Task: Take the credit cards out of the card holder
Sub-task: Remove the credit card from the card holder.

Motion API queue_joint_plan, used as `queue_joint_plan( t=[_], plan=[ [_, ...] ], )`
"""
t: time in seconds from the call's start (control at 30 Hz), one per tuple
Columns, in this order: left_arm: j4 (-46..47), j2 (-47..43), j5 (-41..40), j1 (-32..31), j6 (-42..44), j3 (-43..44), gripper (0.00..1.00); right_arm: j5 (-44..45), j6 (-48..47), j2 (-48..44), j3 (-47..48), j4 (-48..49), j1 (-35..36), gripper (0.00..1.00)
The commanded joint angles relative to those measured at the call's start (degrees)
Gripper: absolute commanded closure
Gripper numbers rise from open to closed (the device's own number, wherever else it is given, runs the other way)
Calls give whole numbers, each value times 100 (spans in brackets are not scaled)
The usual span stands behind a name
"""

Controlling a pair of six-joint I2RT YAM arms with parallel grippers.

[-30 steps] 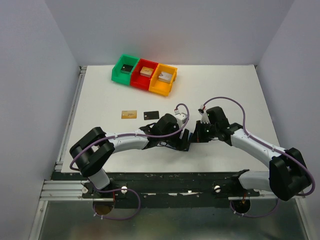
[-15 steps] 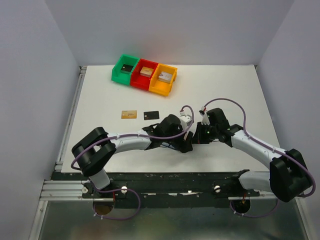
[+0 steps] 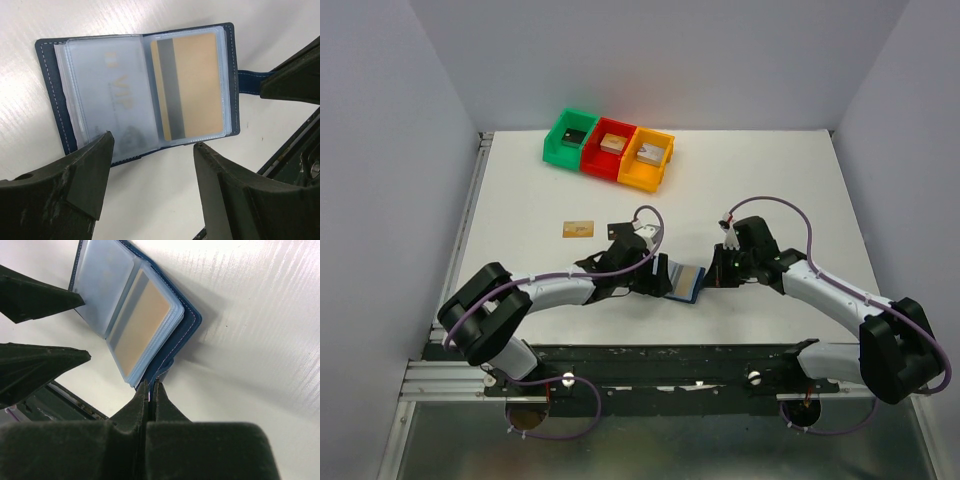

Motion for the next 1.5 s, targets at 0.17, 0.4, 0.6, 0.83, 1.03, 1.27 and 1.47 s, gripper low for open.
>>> queue_joint_plan(
  t=[0.17,0.4,0.6,0.83,1.03,1.27,1.47],
  plan=[
    [102,29,12,-26,-103,-55,21,42,32,24,-52,-9,-11,100],
    [-12,407,337,-114,82,296,21,-11,41,41,-69,-8,-11,100],
    [-56,741,794,-272,381,709,21,-29,24,112,-43,-9,-11,100],
    [-48,970,1181,-386,627,982,21,-20,15,138,-34,-8,-11,100],
    [-4,1084,1453,-492,820,1149,22,42,32,112,-43,-26,-11,100],
    [-170,1321,1743,-685,1092,1491,22,208,111,68,-105,-26,-11,100],
    [-302,1541,1963,-826,1268,1773,21,217,226,120,-192,27,-11,100]
  ],
)
